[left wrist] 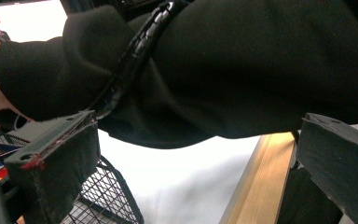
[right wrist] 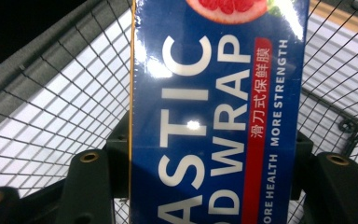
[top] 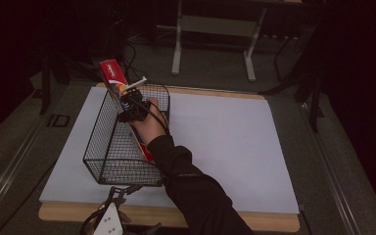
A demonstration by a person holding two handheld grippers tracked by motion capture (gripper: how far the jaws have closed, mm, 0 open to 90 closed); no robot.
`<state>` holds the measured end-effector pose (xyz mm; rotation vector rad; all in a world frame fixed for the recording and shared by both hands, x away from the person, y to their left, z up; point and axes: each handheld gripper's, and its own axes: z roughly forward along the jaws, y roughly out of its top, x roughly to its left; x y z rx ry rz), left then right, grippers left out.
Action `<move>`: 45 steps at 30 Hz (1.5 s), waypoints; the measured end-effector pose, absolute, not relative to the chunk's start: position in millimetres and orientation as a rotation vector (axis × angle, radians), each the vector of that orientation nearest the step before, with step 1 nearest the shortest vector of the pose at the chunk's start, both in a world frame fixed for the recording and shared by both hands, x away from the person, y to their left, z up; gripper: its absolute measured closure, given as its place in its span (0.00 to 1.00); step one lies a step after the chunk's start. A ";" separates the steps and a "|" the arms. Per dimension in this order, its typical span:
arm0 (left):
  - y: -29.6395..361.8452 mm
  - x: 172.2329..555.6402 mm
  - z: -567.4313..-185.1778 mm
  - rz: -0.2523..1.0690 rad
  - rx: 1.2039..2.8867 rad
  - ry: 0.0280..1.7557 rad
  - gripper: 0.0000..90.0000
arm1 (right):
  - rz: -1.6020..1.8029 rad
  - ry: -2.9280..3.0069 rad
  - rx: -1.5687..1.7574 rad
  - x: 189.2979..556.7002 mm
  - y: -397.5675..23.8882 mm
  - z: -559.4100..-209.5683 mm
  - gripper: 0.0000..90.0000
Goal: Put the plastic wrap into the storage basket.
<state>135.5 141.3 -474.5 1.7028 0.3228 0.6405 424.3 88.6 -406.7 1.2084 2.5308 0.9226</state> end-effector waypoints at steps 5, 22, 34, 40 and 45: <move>141.2 135.6 -474.7 0.637 1.701 0.325 0.00 | 0.910 2.539 1.204 423.9 91.0 -415.3 0.45; 140.6 135.2 -474.7 0.639 1.703 0.325 0.00 | 0.845 2.564 1.222 424.8 83.7 -440.0 0.44; 139.7 135.5 -475.2 0.641 1.709 0.329 0.00 | 0.821 2.587 1.222 425.5 80.1 -445.9 0.42; 139.4 135.6 -475.4 0.638 1.714 0.327 0.00 | 0.816 2.585 1.235 426.0 80.6 -445.3 0.42; 139.2 135.6 -475.6 0.636 1.717 0.325 0.00 | 0.839 2.571 1.223 423.8 79.4 -446.8 0.42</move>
